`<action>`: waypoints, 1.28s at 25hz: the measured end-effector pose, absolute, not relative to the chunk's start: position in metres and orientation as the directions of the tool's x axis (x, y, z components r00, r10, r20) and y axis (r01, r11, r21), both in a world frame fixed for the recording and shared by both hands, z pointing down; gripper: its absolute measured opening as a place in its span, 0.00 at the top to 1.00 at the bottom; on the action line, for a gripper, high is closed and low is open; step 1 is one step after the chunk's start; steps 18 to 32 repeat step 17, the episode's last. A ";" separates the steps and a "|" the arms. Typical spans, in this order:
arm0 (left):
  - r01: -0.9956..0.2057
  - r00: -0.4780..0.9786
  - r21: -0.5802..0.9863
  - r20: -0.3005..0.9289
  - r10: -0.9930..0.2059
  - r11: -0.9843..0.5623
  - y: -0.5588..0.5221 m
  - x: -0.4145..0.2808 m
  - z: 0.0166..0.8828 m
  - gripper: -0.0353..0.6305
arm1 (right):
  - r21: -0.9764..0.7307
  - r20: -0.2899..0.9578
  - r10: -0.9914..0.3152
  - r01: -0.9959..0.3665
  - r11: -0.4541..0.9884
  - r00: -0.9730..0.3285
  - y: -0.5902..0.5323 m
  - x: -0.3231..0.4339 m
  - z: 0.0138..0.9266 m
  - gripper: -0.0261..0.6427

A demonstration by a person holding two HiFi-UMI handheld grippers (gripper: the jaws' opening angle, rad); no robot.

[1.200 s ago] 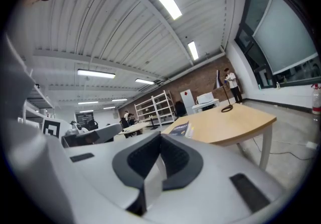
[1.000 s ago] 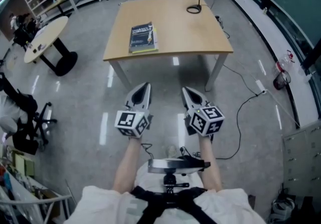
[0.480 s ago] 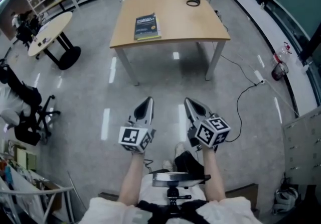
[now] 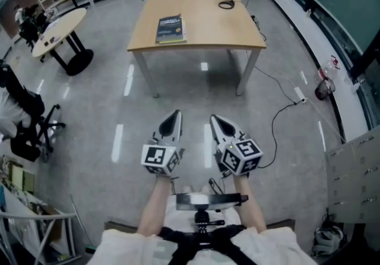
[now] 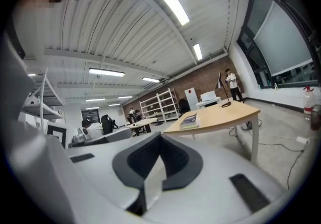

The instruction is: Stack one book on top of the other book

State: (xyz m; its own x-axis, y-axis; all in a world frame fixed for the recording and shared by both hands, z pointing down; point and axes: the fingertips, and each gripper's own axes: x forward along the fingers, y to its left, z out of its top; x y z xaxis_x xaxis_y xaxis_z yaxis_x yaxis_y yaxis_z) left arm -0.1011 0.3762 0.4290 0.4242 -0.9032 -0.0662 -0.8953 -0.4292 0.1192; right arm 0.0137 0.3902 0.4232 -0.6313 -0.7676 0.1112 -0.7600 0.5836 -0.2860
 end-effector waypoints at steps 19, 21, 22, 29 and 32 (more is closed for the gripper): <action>-0.906 0.420 0.071 0.014 -0.907 -0.418 0.372 -0.094 0.451 0.93 | -0.298 0.129 -0.775 -0.770 0.565 -0.619 0.381 0.024 0.431 0.96; -0.906 0.420 0.071 0.014 -0.907 -0.418 0.372 -0.094 0.451 0.93 | -0.298 0.129 -0.775 -0.770 0.565 -0.619 0.381 0.024 0.431 0.96; -0.906 0.420 0.071 0.014 -0.907 -0.418 0.372 -0.094 0.451 0.93 | -0.298 0.129 -0.775 -0.770 0.565 -0.619 0.381 0.024 0.431 0.96; -0.906 0.420 0.071 0.014 -0.907 -0.418 0.372 -0.094 0.451 0.93 | -0.298 0.129 -0.775 -0.770 0.565 -0.619 0.381 0.024 0.431 0.96; -0.906 0.420 0.071 0.014 -0.907 -0.418 0.372 -0.094 0.451 0.93 | -0.298 0.129 -0.775 -0.770 0.565 -0.619 0.381 0.024 0.431 0.96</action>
